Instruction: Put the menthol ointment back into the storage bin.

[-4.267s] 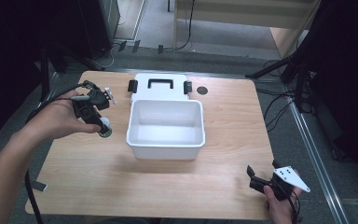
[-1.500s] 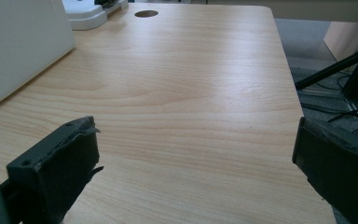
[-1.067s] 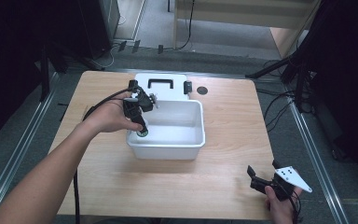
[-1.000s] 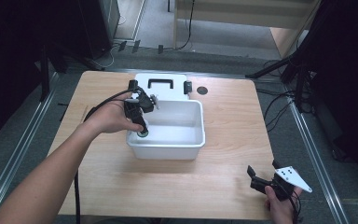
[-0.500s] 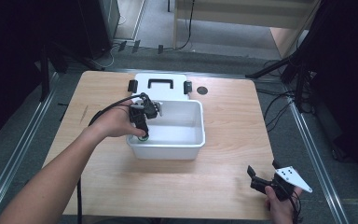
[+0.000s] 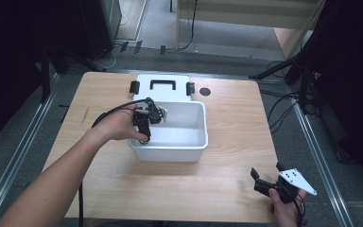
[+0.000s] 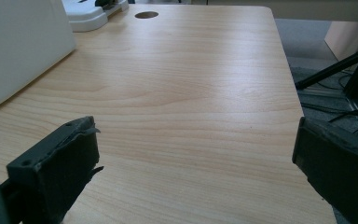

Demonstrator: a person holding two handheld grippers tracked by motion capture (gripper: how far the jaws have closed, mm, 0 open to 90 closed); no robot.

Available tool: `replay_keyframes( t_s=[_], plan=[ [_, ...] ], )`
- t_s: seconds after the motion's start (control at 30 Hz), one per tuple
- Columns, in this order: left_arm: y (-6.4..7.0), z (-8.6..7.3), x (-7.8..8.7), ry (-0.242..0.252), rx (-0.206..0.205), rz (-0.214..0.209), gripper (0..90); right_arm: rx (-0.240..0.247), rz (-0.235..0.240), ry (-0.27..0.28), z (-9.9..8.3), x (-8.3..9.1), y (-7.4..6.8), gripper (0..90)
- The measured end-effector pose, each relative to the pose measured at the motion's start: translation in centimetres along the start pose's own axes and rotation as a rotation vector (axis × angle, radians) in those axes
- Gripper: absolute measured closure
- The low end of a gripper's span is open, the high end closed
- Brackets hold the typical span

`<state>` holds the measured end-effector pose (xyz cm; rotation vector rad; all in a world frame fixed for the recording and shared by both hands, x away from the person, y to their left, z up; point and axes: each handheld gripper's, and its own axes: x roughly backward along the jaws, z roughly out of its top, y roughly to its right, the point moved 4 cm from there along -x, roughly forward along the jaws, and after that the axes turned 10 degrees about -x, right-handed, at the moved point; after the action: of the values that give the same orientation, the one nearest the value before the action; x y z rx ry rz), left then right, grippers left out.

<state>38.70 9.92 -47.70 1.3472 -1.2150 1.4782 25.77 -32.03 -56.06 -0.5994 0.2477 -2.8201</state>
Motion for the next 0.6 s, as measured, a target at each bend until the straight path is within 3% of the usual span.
replay_keyframes(
  t_s=[0.1, 0.33, 0.47, 0.6],
  plan=[
    [0.2, 0.1, -0.1, -0.024, -0.020, 0.011, 50.9, 0.001, 0.001, 0.000, 0.0, 0.0, 0.0, 0.4],
    [0.3, 0.0, 0.1, -0.024, -0.009, 0.002, 49.7, 0.000, -0.001, -0.001, 0.0, 0.0, 0.0, 0.5],
    [0.2, -0.2, 0.4, -0.012, -0.008, 0.004, 50.7, 0.000, -0.002, -0.002, 0.0, 0.0, 0.0, 0.5],
    [0.2, -0.3, 1.2, 0.030, 0.010, 0.003, 50.9, 0.001, -0.003, -0.003, 0.0, 0.0, 0.0, 0.6]
  ],
)
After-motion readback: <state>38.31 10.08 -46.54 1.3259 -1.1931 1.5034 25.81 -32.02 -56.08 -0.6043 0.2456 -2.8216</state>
